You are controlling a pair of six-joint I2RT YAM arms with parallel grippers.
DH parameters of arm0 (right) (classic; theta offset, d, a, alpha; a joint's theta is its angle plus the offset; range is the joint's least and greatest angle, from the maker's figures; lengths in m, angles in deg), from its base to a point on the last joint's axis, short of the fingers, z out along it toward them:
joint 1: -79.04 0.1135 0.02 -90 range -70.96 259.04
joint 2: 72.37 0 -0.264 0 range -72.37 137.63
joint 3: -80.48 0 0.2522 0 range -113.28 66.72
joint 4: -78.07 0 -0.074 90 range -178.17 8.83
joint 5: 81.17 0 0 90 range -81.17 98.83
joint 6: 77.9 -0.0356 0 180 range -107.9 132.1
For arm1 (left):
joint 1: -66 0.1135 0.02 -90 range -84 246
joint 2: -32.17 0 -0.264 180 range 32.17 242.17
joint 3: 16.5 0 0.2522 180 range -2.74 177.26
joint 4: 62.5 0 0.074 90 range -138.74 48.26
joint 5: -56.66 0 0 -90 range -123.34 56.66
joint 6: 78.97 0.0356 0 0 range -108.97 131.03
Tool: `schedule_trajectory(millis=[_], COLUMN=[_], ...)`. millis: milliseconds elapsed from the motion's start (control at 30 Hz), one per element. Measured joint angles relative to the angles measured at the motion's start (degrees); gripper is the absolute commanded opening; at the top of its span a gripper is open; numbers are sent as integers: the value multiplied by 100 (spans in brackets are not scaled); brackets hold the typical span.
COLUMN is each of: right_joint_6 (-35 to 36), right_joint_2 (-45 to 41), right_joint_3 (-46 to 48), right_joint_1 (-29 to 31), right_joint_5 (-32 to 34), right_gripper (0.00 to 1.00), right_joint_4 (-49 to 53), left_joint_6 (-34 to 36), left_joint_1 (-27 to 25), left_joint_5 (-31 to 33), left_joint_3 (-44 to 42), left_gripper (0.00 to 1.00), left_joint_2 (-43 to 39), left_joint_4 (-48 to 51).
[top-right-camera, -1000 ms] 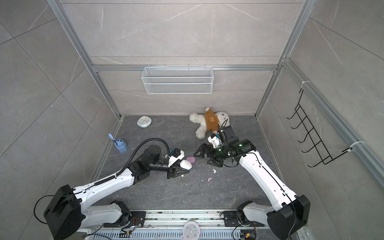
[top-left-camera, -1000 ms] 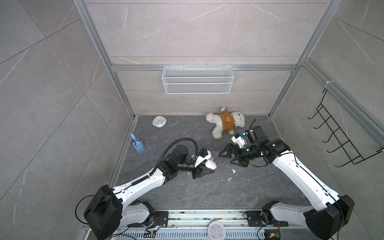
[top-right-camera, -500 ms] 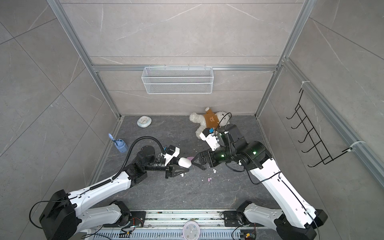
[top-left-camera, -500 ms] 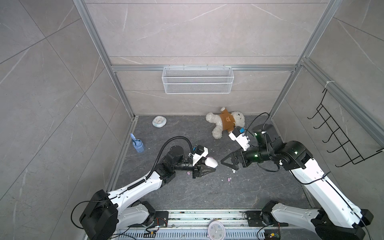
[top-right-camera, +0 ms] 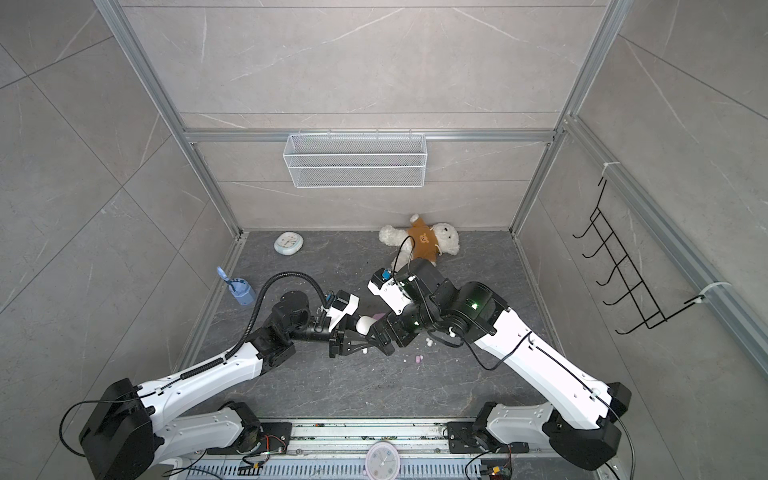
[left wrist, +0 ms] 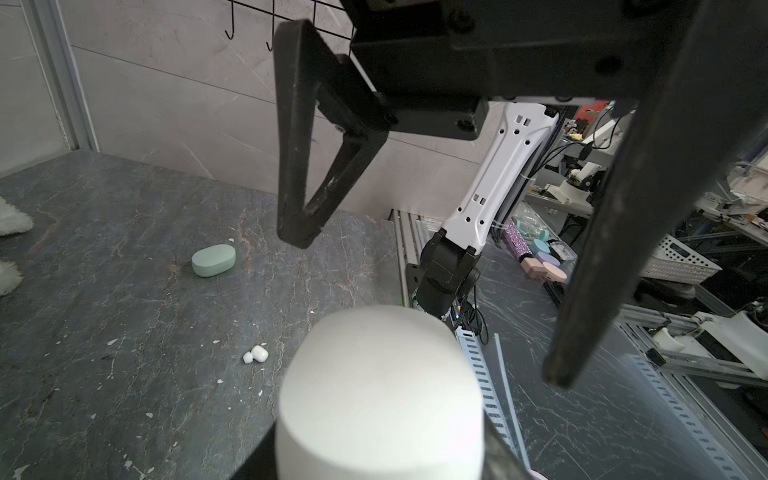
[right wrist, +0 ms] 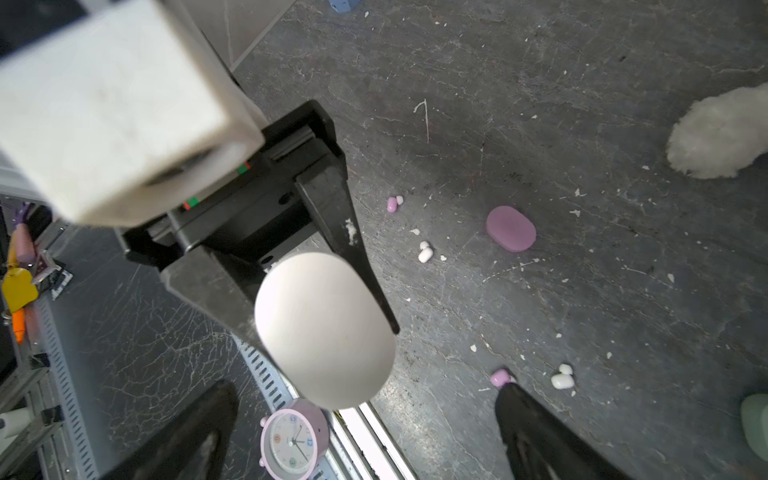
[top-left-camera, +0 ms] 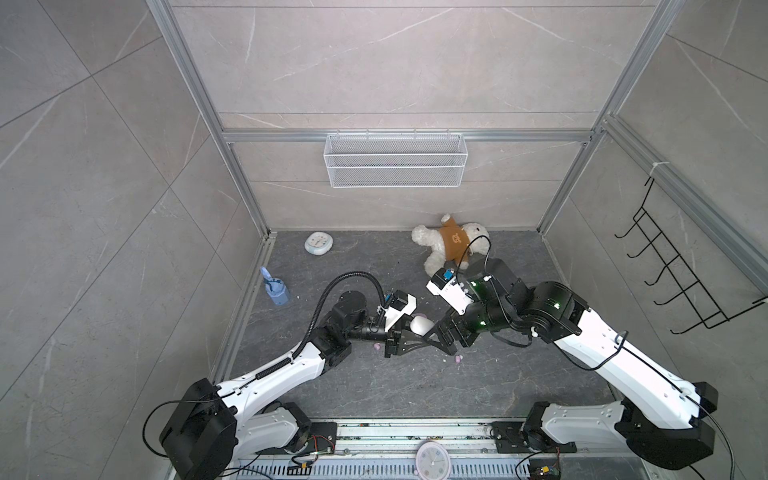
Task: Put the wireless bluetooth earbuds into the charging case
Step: 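Open the right gripper and pull it back while the left gripper holds the case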
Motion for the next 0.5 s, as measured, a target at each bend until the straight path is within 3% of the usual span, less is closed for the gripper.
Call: schedule_trajectory(millis=[500], right_joint_6=[13], right_joint_2=[125], right_joint_3=[-166], right_joint_1=[81], right_joint_5=[693], right_gripper=[100], right_joint_4=[44], left_joint_6=[2], left_joint_1=[17], left_joint_5=[74], left_joint_3=[-2], left_gripper=[37], left_joint_2=[0], left_joint_4=[26])
